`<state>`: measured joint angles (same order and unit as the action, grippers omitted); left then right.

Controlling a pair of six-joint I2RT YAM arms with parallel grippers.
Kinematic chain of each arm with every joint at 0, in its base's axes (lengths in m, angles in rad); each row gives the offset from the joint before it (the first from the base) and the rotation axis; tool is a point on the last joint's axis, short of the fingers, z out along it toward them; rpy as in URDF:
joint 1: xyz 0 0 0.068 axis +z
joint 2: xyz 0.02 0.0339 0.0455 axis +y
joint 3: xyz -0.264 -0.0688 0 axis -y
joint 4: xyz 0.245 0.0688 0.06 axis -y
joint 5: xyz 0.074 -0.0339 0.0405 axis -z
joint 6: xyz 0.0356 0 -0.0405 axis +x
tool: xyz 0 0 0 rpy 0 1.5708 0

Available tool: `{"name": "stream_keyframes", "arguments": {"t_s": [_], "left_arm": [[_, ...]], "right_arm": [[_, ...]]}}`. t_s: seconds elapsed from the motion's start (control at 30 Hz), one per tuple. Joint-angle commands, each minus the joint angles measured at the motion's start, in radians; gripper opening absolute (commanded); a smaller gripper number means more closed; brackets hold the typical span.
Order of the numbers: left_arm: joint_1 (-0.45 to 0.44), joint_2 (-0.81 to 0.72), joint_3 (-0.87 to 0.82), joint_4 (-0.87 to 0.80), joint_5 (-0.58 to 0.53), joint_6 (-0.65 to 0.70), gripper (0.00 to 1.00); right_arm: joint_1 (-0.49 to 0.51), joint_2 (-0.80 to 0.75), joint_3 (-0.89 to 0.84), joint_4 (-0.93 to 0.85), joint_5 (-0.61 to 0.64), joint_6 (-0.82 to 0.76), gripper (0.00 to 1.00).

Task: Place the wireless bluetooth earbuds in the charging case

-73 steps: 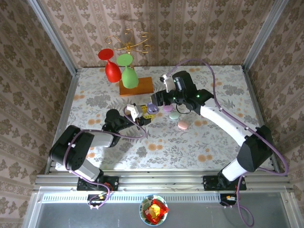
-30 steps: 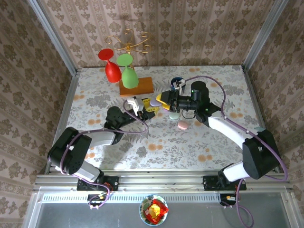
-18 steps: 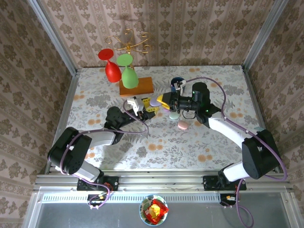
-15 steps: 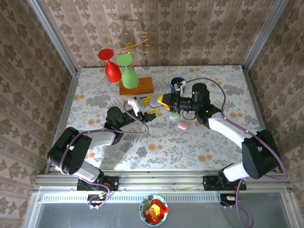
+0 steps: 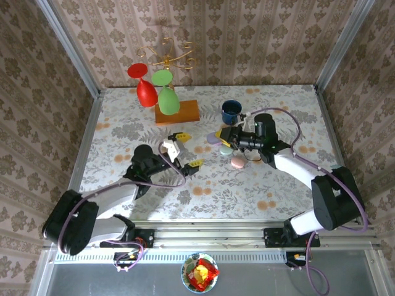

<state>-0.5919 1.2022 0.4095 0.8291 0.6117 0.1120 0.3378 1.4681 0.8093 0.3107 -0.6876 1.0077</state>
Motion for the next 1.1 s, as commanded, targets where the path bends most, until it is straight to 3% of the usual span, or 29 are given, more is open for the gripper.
{"name": "stream_keyframes", "arguments": {"t_s": [0.0, 0.27, 0.5, 0.63, 0.8, 0.93, 1.07], "left_arm": [[-0.022, -0.071, -0.015, -0.262, -0.036, 0.117, 1.00], [-0.040, -0.124, 0.028, -0.570, -0.062, 0.246, 1.00], [-0.043, -0.108, 0.040, -0.598, -0.089, 0.263, 1.00], [-0.041, -0.118, 0.040, -0.592, -0.100, 0.262, 1.00], [0.006, -0.157, 0.041, -0.553, -0.155, 0.159, 1.00], [0.054, -0.217, 0.039, -0.544, -0.292, 0.110, 1.00], [0.099, -0.268, 0.031, -0.552, -0.462, 0.092, 1.00]], "right_arm": [[0.023, 0.045, -0.016, -0.104, 0.090, -0.146, 0.15], [0.109, 0.186, -0.003, -0.146, 0.209, -0.251, 0.16], [0.118, 0.291, 0.010, -0.140, 0.254, -0.278, 0.19], [0.118, 0.260, 0.016, -0.176, 0.281, -0.302, 0.38], [0.116, 0.153, 0.050, -0.309, 0.364, -0.383, 0.56], [0.110, 0.041, 0.080, -0.410, 0.452, -0.470, 0.71], [0.089, -0.068, 0.081, -0.467, 0.630, -0.608, 0.84]]}}
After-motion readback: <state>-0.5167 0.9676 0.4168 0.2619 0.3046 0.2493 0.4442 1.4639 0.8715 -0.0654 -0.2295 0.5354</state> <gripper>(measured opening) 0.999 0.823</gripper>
